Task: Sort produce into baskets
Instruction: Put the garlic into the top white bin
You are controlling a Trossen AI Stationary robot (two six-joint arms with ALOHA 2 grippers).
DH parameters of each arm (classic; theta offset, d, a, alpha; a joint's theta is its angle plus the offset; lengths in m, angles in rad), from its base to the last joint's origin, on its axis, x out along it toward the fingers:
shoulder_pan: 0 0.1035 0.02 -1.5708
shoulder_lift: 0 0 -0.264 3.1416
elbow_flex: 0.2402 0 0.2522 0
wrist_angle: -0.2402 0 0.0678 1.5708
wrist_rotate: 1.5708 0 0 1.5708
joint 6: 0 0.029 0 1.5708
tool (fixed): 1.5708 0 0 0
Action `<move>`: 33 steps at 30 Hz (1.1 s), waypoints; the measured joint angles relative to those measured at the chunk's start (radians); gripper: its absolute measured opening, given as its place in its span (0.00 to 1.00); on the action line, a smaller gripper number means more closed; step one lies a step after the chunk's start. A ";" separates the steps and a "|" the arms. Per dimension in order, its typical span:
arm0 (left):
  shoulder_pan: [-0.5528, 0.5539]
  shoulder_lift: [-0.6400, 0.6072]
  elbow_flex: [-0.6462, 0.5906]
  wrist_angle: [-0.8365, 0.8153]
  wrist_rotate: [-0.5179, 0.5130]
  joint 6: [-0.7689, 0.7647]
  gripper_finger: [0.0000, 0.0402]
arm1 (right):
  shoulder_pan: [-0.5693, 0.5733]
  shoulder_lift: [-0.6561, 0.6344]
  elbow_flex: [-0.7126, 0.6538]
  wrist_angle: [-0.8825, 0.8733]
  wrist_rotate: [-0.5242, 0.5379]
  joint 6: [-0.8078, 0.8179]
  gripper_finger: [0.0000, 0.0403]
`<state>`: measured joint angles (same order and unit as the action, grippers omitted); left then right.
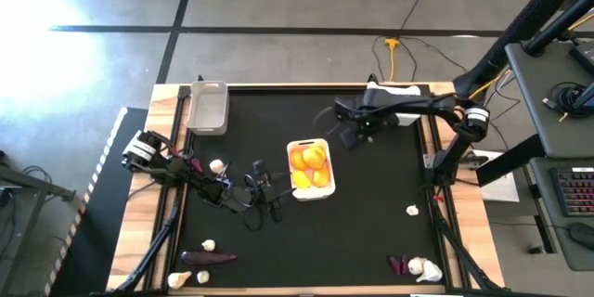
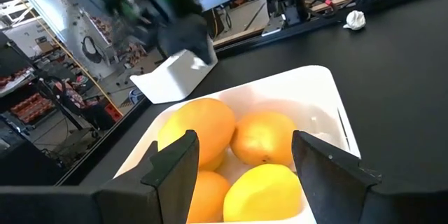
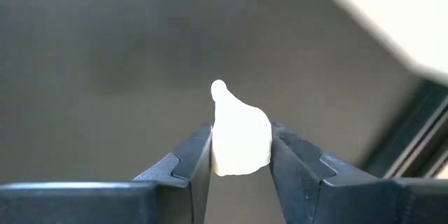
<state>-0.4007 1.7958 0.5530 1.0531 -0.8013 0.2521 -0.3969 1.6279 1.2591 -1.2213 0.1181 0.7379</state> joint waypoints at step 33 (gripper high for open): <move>0.021 0.000 -0.006 -0.047 0.000 -0.037 0.53 | -0.344 0.016 -0.033 0.070 0.372 -0.103 0.30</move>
<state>-0.3794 1.7958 0.5468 1.0063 -0.8009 0.2153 -0.7412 1.6444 1.2260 -1.1513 0.4898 0.6351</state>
